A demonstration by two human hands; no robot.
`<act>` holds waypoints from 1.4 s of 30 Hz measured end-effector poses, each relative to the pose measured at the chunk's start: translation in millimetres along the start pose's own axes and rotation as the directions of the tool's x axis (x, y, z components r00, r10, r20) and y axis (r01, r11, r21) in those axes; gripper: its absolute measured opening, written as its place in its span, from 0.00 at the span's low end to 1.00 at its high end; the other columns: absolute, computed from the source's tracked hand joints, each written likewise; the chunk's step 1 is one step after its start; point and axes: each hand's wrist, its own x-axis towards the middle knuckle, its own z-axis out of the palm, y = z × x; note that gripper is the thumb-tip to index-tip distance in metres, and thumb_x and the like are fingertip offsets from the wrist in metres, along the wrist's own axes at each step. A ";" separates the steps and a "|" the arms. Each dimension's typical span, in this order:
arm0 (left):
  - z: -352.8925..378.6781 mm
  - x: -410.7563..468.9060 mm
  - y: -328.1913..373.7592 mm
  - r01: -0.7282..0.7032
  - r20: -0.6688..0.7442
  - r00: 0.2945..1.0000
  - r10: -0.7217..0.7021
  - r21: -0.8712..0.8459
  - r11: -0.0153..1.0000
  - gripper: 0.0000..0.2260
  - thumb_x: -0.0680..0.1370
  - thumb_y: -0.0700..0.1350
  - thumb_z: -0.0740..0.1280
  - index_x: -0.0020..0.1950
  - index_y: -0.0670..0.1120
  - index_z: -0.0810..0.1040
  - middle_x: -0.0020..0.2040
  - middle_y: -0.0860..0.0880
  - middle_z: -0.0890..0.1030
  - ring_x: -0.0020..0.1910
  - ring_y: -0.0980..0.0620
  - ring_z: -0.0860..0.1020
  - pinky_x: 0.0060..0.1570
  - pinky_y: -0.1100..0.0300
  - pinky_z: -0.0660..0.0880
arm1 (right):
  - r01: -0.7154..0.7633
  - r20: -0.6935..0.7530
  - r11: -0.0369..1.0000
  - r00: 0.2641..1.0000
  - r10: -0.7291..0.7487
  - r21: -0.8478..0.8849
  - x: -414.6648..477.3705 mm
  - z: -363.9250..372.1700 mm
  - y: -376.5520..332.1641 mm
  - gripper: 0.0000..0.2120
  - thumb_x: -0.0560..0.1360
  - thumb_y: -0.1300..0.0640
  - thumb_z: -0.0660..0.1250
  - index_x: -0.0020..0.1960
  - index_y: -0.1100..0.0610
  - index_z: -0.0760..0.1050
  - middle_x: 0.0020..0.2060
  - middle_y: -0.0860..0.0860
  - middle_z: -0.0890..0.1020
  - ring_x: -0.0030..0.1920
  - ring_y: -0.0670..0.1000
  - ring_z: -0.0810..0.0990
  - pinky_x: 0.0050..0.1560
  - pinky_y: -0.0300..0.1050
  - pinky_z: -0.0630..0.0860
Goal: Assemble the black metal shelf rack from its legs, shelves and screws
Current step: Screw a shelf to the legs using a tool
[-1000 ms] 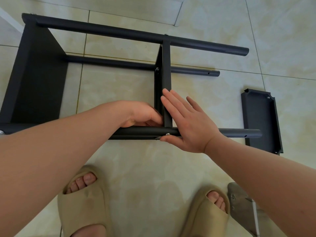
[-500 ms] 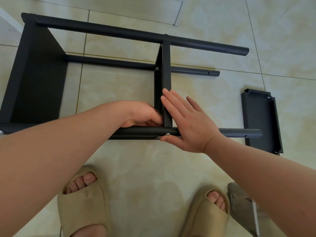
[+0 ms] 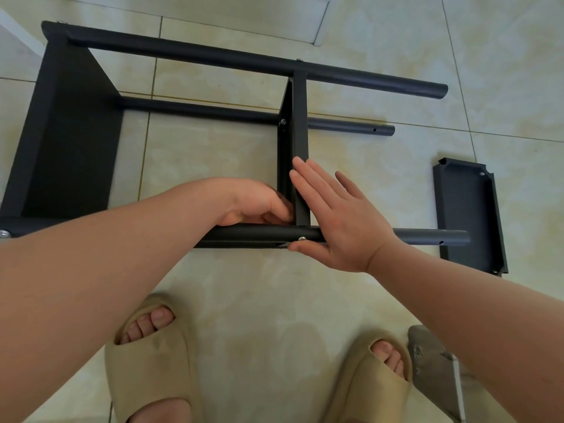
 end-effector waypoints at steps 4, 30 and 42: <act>-0.9 1.8 0.3 -0.002 -0.034 0.999 0.003 0.028 1.000 0.09 0.75 0.31 0.66 0.45 0.43 0.84 0.44 0.41 0.85 0.46 0.43 0.84 0.59 0.46 0.78 | 0.000 0.002 1.000 1.000 0.000 -0.008 0.4 1.3 0.0 0.47 0.77 0.27 0.52 0.83 0.57 0.46 0.83 0.51 0.45 0.82 0.51 0.43 0.79 0.61 0.55; -0.2 3.4 -0.7 -0.052 0.017 0.998 0.053 -0.065 0.997 0.08 0.78 0.34 0.63 0.49 0.42 0.81 0.46 0.40 0.84 0.48 0.43 0.83 0.56 0.48 0.79 | 0.004 0.001 1.000 1.000 -0.004 -0.003 0.4 1.0 -0.3 0.47 0.77 0.27 0.52 0.83 0.57 0.46 0.82 0.51 0.45 0.82 0.52 0.44 0.79 0.61 0.55; 0.5 5.6 -0.8 -0.083 -0.017 0.996 0.082 -0.081 0.993 0.09 0.77 0.29 0.62 0.45 0.41 0.79 0.37 0.42 0.82 0.39 0.46 0.83 0.43 0.54 0.81 | 0.005 -0.004 1.000 1.000 -0.005 -0.006 0.0 0.8 -0.7 0.47 0.77 0.27 0.51 0.83 0.58 0.47 0.82 0.52 0.46 0.82 0.52 0.44 0.79 0.61 0.55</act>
